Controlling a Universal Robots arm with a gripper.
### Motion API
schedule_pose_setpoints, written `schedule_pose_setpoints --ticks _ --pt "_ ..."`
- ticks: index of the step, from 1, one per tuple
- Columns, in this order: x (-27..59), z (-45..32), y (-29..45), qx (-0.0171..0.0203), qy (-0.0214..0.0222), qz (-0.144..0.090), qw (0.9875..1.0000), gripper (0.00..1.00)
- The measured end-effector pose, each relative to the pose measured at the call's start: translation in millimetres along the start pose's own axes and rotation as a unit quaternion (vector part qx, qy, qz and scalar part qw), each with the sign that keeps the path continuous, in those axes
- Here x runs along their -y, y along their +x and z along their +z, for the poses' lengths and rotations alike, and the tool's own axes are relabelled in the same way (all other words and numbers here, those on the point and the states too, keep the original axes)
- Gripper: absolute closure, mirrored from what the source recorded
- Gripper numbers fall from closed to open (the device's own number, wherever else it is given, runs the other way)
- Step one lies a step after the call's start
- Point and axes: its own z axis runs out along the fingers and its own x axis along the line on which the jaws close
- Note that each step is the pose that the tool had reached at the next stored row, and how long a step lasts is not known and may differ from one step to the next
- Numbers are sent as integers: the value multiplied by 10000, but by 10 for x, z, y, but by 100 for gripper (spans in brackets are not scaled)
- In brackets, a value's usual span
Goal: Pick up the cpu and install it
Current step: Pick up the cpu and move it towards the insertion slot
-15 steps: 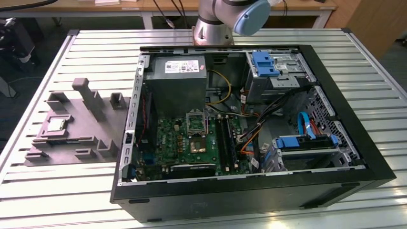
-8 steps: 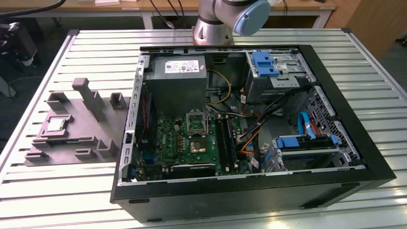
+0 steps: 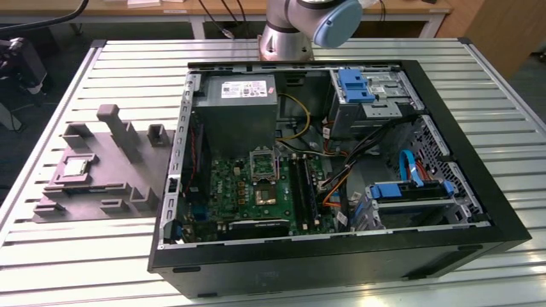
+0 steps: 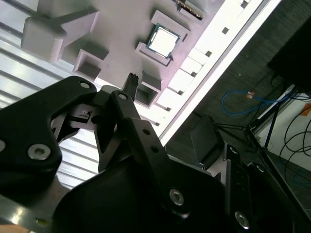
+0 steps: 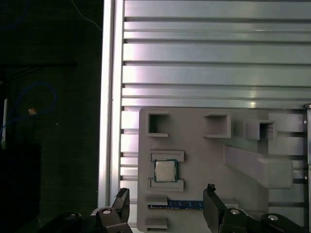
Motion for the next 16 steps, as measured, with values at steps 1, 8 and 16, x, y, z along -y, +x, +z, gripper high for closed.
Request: schedule_pose_setpoints --ticks 1,8,16 --pt "0 0 1 2 0 -4 10000 29" --pt "0 0 1 8 0 -14 10000 29" --pt "0 0 1 12 0 -21 10000 44"
